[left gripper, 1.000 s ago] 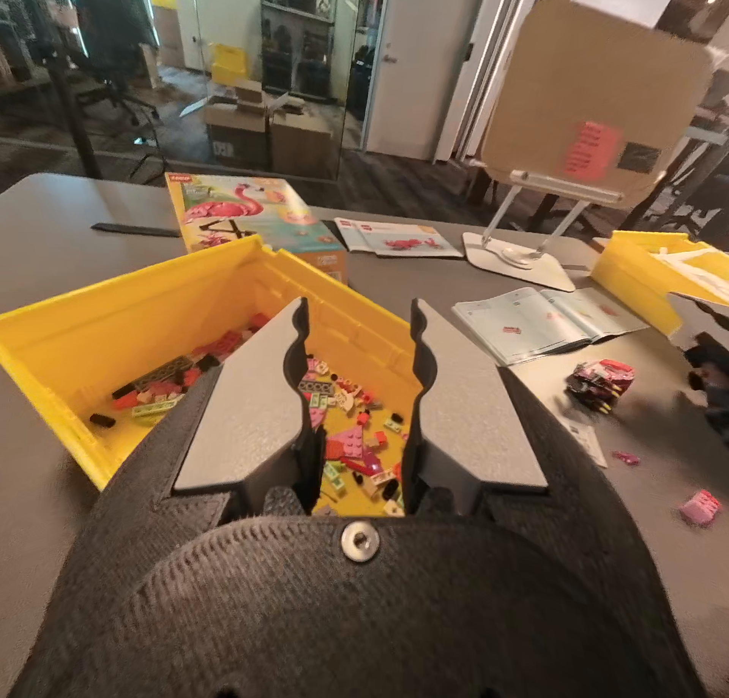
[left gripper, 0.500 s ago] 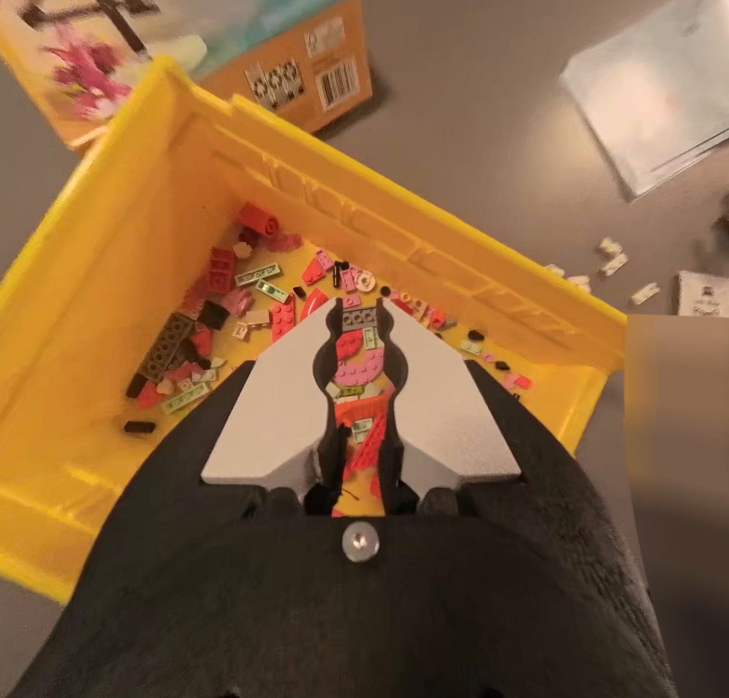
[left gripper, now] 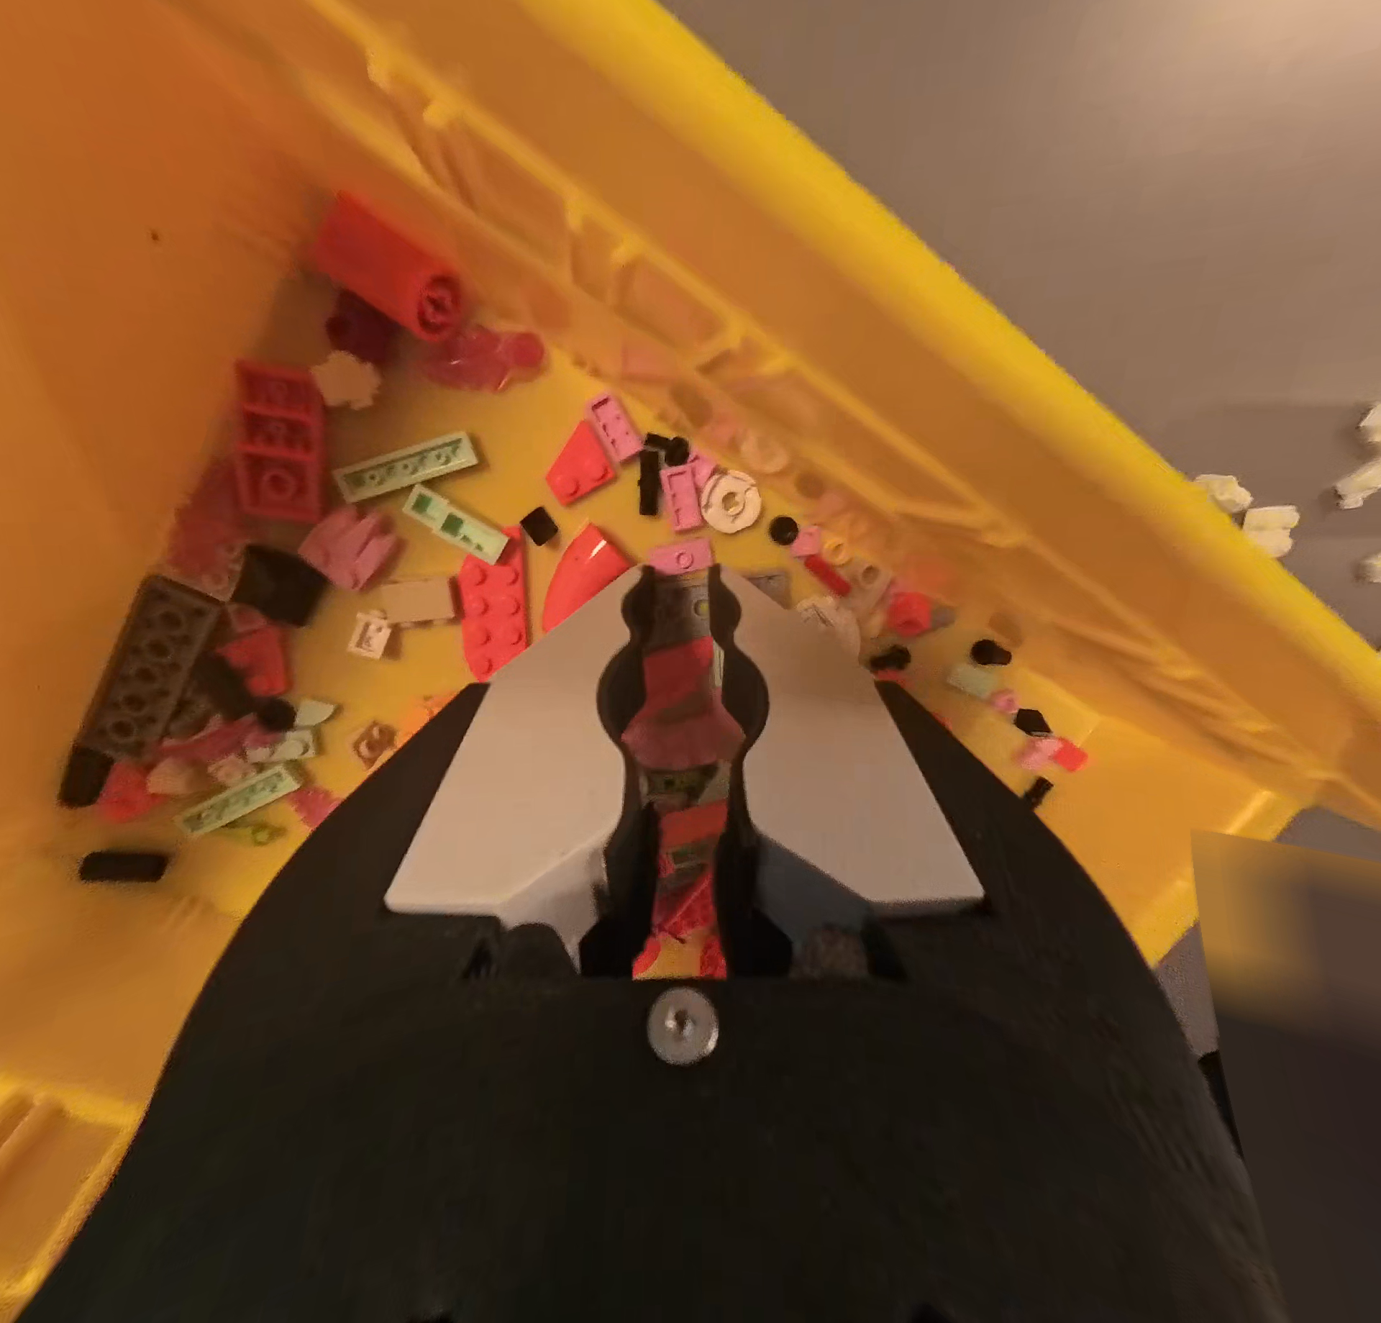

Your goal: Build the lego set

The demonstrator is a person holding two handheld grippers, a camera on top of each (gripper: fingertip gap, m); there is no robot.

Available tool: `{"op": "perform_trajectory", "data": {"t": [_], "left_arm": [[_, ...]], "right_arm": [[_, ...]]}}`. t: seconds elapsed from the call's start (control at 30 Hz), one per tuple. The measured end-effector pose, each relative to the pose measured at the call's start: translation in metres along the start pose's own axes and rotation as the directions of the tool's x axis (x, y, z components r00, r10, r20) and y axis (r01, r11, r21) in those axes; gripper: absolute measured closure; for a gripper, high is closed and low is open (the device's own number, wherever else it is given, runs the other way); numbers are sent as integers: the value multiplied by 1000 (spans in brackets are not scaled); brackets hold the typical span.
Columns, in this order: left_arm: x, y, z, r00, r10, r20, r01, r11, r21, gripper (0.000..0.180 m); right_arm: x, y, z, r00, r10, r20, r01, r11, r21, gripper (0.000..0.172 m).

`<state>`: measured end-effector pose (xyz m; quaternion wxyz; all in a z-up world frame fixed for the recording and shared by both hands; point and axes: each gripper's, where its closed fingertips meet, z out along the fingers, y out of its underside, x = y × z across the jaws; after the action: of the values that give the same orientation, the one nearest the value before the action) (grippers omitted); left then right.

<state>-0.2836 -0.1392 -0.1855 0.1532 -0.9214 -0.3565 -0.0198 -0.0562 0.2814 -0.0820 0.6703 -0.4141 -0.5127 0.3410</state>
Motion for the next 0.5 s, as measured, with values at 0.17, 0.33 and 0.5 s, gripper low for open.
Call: {"op": "perform_trajectory", "data": {"t": [0.17,0.33,0.5], "left_arm": [[-3,-2,1,999,-38,-3,38,999,15,160],[-2,-1,3,999,-21,29,21,1000,-9,157],[0,-2,4,999,-7,47,8,1000,-9,162]], "right_arm": [[2,0,-1,1000,30,-1,-30,1000,5,172],[0,-1,0,999,37,9,-37,999,7,172],[-4,-1,0,999,37,22,-37,999,8,172]]}}
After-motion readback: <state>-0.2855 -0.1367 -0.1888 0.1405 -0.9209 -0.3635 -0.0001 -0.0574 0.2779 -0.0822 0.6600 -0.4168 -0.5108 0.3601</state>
